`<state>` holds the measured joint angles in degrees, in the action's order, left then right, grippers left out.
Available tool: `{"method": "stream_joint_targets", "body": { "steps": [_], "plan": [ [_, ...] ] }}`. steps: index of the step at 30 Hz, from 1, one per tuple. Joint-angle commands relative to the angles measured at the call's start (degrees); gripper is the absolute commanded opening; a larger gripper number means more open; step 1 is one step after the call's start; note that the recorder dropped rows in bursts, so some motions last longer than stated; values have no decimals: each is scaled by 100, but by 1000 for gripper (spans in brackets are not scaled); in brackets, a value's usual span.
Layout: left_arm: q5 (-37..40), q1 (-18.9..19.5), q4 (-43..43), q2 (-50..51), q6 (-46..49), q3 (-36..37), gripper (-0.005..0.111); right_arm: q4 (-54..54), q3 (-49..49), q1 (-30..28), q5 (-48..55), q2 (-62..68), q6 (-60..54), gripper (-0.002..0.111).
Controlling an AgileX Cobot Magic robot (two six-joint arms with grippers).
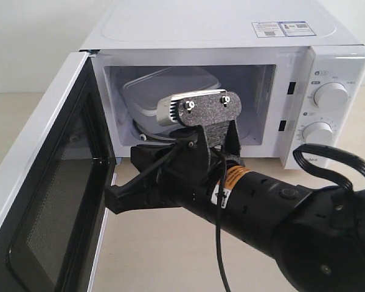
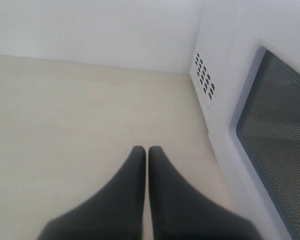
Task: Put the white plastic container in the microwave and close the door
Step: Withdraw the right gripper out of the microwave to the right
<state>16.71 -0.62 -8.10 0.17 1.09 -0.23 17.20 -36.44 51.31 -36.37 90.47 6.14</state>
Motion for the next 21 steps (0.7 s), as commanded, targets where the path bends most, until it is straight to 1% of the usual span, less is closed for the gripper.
{"method": "stream_joint_targets", "body": {
  "steps": [1,4,6,11,15,18,21],
  "plan": [
    [-2,16,-28,-17,-6,23,4,48,38,-17,-22,-61,-278,0],
    [-2,16,-28,-17,-6,23,4,162,38,-52,412,-71,-390,0],
    [-2,16,-28,-17,-6,23,4,664,38,-52,791,-154,-614,0],
    [-2,16,-28,-17,-6,23,4,1852,42,-52,1376,-804,-2291,0],
    [-2,16,-28,-17,-6,23,4,2276,206,-117,1432,-1560,-3484,0],
    [-2,16,-28,-17,-6,23,4,2318,567,-476,1526,-2211,-3396,0],
    [-2,16,-28,-17,-6,23,4,2318,1039,-1138,2117,-3019,-3091,0]
  ]
}}
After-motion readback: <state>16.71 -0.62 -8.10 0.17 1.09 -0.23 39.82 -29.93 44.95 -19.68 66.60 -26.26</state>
